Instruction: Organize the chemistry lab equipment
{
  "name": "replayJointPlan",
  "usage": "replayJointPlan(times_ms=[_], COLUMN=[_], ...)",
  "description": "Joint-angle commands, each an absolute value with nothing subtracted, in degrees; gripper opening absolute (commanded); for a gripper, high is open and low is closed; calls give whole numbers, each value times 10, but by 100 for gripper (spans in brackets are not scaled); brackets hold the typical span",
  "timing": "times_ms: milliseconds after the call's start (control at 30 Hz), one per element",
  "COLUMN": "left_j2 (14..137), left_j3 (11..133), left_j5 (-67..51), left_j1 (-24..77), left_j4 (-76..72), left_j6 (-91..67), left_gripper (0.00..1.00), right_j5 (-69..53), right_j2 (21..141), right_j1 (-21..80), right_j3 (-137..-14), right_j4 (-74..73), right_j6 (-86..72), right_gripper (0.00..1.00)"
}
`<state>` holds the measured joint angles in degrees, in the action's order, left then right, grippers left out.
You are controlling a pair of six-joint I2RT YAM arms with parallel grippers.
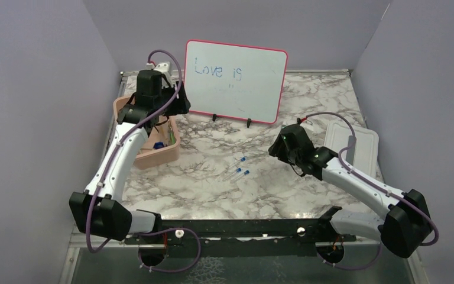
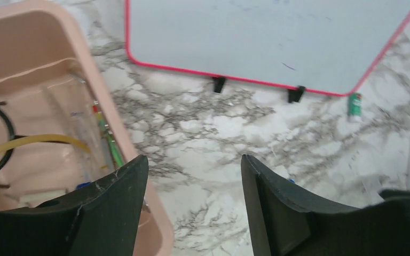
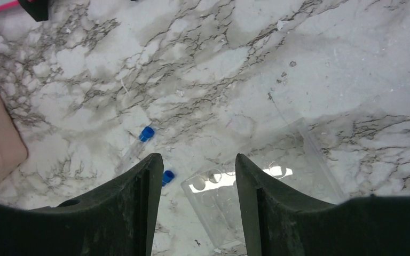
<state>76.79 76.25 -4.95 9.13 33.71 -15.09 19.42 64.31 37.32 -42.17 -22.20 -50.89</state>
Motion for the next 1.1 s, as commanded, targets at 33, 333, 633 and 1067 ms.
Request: replayJointPlan(times_ms=[33,333,633,1067], left_j2=[741,749,850,1012], left_j3=[764,625,581,651], left_j5=[-124,-202,-144,-81], left_j1=[172,311,393,429], left_j4=[327,217,195,227], left_j6=[-116,-156,-128,-81], left_gripper=[67,61,48,43], right_j5=[156,161,132,120], right_j2=[690,664,617,599], right_j1=[333,268,263,263], right_j3=[-461,-457,-406,-377], right_j4=[-271,-325,-343,-349], right_j6=[-465,-455,-489,-502], right_gripper=[58,67,76,74])
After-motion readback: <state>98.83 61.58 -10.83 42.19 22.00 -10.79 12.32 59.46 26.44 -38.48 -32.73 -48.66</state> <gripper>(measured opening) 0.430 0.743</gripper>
